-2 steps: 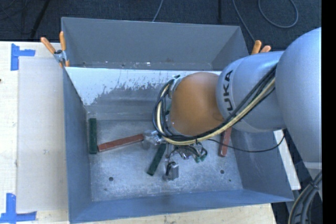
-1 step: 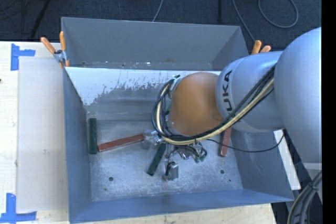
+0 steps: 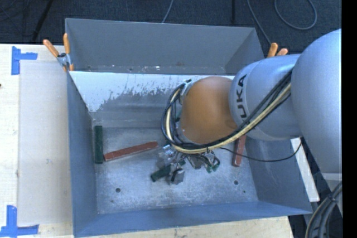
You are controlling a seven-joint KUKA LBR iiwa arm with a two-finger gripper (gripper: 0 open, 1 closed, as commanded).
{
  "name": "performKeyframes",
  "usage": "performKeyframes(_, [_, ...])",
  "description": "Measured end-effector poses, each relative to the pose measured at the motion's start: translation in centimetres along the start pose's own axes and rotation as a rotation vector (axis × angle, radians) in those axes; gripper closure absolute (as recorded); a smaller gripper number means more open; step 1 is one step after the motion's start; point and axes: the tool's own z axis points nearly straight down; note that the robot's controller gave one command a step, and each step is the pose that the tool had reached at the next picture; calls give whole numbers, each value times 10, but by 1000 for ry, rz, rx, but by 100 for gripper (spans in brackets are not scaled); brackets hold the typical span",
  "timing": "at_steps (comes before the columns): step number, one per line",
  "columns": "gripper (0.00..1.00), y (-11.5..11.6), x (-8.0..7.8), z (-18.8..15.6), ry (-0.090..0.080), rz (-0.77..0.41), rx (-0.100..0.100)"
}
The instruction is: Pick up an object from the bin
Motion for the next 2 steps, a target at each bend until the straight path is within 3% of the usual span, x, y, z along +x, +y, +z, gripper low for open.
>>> performKeyframes(1, [100, 0, 0, -17, -3, 5, 1])
performKeyframes(2, [100, 0, -3, -135, -9, 13, 4])
